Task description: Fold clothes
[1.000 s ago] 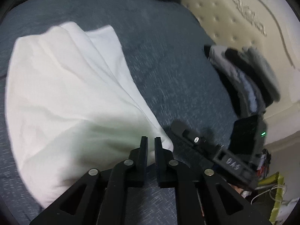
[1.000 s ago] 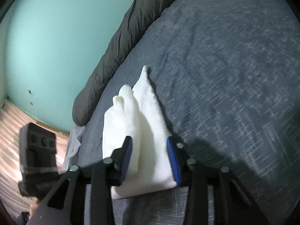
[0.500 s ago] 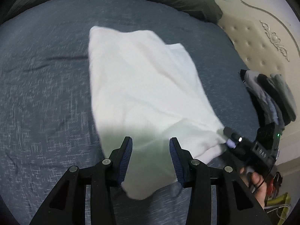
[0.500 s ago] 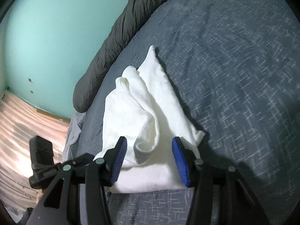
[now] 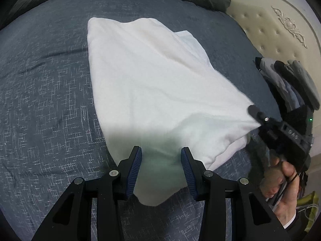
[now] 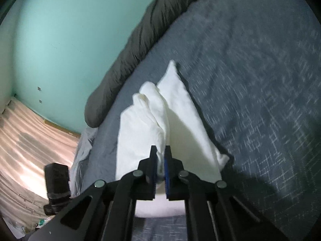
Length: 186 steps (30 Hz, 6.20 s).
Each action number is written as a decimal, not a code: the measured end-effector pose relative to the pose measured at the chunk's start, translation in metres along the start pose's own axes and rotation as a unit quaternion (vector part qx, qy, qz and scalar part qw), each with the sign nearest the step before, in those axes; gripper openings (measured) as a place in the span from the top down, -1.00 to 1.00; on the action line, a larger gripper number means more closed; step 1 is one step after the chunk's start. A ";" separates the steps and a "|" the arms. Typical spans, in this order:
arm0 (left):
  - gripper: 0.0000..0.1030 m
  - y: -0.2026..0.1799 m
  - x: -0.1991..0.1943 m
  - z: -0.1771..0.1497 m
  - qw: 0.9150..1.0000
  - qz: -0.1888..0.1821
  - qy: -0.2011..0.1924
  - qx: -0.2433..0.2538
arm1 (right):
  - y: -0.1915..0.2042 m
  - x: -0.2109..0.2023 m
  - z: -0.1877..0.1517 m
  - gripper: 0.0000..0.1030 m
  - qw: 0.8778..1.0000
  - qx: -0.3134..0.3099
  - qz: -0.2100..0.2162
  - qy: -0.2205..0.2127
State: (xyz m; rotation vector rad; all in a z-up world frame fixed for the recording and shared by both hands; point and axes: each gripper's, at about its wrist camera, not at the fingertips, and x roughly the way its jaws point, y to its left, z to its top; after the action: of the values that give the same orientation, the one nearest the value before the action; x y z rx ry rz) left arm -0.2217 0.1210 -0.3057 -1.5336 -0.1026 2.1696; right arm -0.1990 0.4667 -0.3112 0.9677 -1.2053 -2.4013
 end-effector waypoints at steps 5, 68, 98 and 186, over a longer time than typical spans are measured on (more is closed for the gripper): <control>0.14 -0.011 -0.005 -0.003 1.000 0.006 0.003 0.020 | 0.009 -0.022 0.004 0.91 0.999 -0.016 0.008 -0.026; 0.13 0.034 0.011 -0.051 0.988 -0.052 -0.123 -0.074 | 0.003 -0.024 -0.003 0.27 0.997 -0.004 -0.078 -0.006; 0.04 0.054 0.021 -0.053 0.986 -0.097 -0.113 -0.078 | 0.076 0.204 0.156 0.27 0.936 -0.225 -0.206 0.178; 0.00 0.057 0.026 -0.063 0.986 -0.098 -0.111 -0.077 | 0.070 0.223 0.161 0.85 0.935 -0.244 -0.209 0.151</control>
State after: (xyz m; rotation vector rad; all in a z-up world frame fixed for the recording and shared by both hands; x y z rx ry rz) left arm -0.1908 0.0690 -0.3703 -1.2941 -0.4838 2.2051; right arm -0.4748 0.4052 -0.2851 1.4510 -0.2830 -2.5325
